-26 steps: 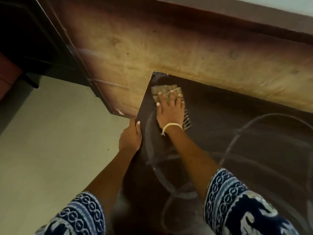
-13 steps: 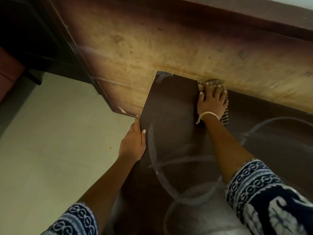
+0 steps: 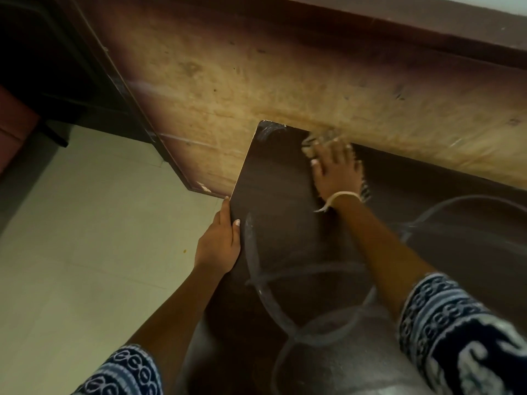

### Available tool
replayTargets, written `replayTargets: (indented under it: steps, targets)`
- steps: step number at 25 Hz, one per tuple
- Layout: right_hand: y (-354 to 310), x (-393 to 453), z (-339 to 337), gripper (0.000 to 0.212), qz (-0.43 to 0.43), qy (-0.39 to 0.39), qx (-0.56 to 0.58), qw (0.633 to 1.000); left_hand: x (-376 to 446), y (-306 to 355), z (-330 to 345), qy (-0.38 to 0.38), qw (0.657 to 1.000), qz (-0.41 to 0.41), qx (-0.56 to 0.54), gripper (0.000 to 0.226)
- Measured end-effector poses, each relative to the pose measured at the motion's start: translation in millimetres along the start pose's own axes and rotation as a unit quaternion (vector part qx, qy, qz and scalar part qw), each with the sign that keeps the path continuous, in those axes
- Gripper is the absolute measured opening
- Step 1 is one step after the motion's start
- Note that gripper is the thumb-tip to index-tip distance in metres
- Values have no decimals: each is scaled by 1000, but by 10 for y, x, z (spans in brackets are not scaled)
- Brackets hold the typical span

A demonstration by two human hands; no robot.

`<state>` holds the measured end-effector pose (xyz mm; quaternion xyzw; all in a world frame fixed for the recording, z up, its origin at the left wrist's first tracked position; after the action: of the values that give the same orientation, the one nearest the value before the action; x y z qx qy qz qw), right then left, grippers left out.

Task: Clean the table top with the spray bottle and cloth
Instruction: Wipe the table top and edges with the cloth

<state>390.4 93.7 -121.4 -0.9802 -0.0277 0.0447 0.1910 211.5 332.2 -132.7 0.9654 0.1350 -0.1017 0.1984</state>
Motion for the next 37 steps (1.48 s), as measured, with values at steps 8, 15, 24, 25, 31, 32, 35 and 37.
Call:
replayTargets:
  steps: [8, 15, 24, 25, 31, 32, 35, 37]
  targets:
    - [367, -193, -171, 55, 216, 72, 29, 973, -15, 10, -35, 14, 1000, -6, 5, 59]
    - [-1462, -777, 696, 48, -271, -131, -55, 952, -309, -53, -19, 31, 999, -16, 23, 57]
    - [-386, 382, 150, 57, 21, 12, 13, 1000, -265, -114, 31, 51, 999, -19, 2, 56]
    - [-398, 337, 160, 58, 65, 20, 15, 998, -260, -111, 28, 53, 998, -16, 3, 56]
    - [-1339, -535, 579, 55, -220, -85, -51, 970, -290, -111, 20, 56, 998, -13, 9, 54]
    - [-1389, -756, 637, 52, -298, -112, -70, 945, -317, -101, 24, 58, 998, -6, 17, 54]
    - [-1278, -645, 614, 50, -347, -143, -45, 926, -328, -102, 62, 61, 998, -16, 27, 55]
    - [-1074, -244, 469, 51, -248, -95, -33, 963, -364, -96, 81, 67, 997, -5, 44, 56]
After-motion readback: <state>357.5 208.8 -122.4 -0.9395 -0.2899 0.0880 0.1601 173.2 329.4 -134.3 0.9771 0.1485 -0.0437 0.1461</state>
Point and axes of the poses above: each hand's wrist, its own x-axis towards the middle knuckle, its own z-axis out of the palm, y = z × x, the point moved 3 cm from there along x, towards the middle knuckle, and after that the axes turned 12 degrees about x, right-handed, at the moved point
